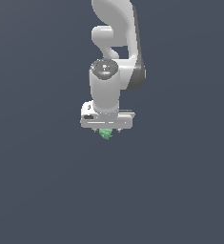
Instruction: Pick up the object and move it to a goal position.
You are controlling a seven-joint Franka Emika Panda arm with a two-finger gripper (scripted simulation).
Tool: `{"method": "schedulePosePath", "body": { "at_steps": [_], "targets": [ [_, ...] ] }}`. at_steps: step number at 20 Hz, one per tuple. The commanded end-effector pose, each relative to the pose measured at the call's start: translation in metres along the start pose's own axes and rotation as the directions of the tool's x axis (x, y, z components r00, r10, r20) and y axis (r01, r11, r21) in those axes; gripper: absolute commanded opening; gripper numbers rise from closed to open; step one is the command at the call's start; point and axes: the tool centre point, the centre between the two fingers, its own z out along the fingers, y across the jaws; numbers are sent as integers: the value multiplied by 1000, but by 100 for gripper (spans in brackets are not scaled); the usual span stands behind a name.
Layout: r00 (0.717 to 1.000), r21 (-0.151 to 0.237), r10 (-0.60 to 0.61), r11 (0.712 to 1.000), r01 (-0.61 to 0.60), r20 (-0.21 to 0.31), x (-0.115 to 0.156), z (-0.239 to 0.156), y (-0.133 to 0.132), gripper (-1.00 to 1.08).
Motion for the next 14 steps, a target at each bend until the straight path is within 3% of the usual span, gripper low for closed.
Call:
{"method": "schedulePosePath", "body": {
  "at_steps": [1,9,14],
  "targets": [
    [1000,0,0,1000,0,0,0,0,0,100],
    [998,8,59,998,-59,-13,2,-4,33,100],
    [998,8,61,998,-61,-13,2,-4,33,100]
  ]
}}
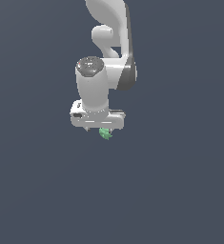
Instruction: Pick up the object and move it to a goal position.
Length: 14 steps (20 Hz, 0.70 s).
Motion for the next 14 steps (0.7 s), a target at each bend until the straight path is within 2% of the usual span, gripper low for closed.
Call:
{"method": "schedulePosePath", "body": {
  "at_steps": [1,8,14],
  "targets": [
    [1000,0,2,1000,-2,0,0,1,-1,100],
    [999,1,53,999,-53,-1,-6,8,-4,100],
    [990,3,144,990,-144,-1,-18,22,-9,100]
  ]
}}
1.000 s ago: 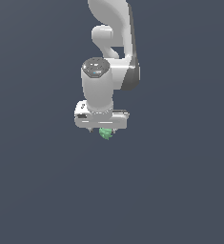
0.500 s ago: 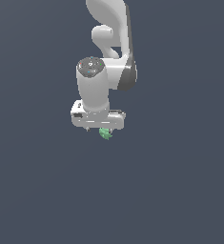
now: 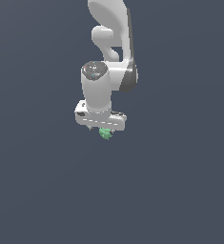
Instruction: Pick up the object and move it to a goal position.
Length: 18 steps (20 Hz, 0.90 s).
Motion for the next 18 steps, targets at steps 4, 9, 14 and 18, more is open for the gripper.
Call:
{"method": "schedulePosePath", "body": {
  "at_steps": [4,9,14,18],
  "targets": [
    [994,1,111,994,-111,-1,-15,16,-4,100],
    [972,2,236,972,-236,-2,-33,33,-7,100],
    [941,2,339,941,-339,-4,-49,46,-9,100],
    [918,2,397,918,-397,-5,-59,53,-10,100]
  ]
}}
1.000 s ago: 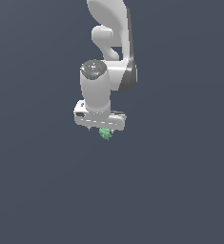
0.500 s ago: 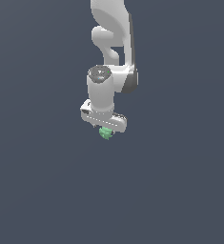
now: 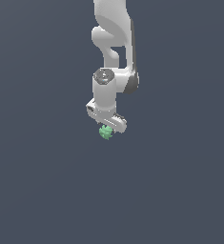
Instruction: Pick up the object and move it to a goal position.
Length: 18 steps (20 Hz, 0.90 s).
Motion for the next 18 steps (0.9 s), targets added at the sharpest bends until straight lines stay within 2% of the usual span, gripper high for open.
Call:
{"method": "schedulePosePath", "body": {
  "at_steps": [1,8,18],
  "targets": [
    [999,0,37,999,-37,-1,-5,4,2,100],
    [996,0,88,996,-88,-2,-13,10,4,100],
    [996,0,87,996,-87,-2,-13,24,5,100]
  ]
}}
